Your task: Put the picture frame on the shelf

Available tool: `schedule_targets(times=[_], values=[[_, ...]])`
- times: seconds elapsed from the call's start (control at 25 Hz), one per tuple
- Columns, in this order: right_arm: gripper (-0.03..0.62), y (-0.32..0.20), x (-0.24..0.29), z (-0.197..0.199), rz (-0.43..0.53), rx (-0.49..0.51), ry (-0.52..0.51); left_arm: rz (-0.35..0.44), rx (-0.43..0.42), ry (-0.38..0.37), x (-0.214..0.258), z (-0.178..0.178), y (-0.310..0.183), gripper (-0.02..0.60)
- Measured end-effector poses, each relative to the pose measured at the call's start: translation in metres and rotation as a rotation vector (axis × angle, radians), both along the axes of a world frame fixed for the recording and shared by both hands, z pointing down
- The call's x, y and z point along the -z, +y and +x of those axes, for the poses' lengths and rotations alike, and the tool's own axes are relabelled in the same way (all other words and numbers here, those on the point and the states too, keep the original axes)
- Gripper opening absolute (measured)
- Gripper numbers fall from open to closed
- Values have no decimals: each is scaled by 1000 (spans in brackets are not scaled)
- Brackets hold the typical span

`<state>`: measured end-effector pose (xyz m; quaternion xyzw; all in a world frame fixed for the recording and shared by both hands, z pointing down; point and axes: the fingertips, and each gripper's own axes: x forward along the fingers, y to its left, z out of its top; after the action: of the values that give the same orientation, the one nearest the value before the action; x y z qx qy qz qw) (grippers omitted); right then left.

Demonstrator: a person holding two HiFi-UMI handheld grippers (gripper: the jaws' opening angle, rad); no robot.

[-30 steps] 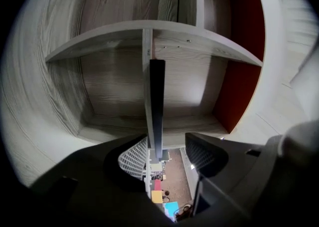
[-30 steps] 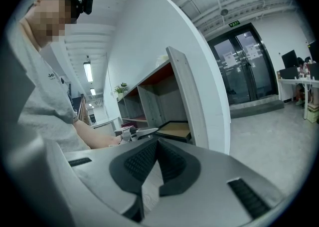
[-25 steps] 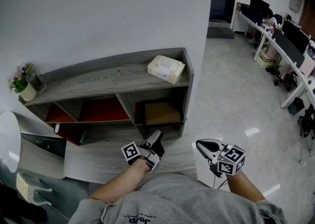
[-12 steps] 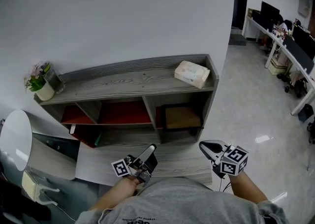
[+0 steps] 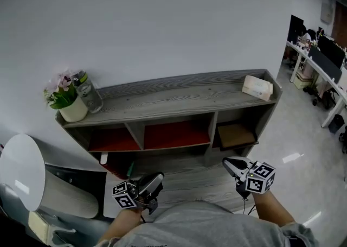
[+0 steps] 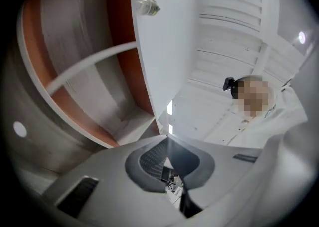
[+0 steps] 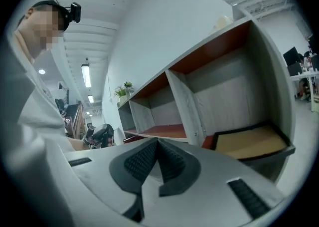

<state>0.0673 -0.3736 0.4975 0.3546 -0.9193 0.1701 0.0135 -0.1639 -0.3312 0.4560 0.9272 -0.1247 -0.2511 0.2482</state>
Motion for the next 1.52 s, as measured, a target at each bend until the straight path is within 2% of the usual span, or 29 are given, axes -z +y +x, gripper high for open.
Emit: schedule_targets(times=[0.12, 0.28, 0.44, 0.56, 0.72, 0.92, 1.04, 1.16, 1.52], values=[[20, -7, 6, -52, -7, -9, -4, 32, 31, -36, 9, -56, -5, 9], [20, -13, 13, -113, -7, -12, 6, 60, 34, -141, 12, -107, -3, 10], [20, -17, 20, -155, 8, -14, 19, 93, 38, -242, 13, -132, -2, 11], [19, -21, 28, -174, 25, -18, 14, 106, 85, -299, 14, -142, -6, 11], [18, -28, 39, -171, 53, 5, 25, 116, 212, -336, 19, -145, -17, 11], [18, -29, 35, -156, 64, 80, 63, 108, 333, -328, 18, -127, -16, 9], [18, -35, 36, -145, 77, 97, 42, 113, 346, -358, 13, -108, -15, 9], [18, -40, 40, -134, 72, 101, 14, 127, 346, -354, 16, -91, -17, 9], [12, -40, 43, -131, 101, 84, 40, 155, 319, -383, 20, -86, -17, 9]])
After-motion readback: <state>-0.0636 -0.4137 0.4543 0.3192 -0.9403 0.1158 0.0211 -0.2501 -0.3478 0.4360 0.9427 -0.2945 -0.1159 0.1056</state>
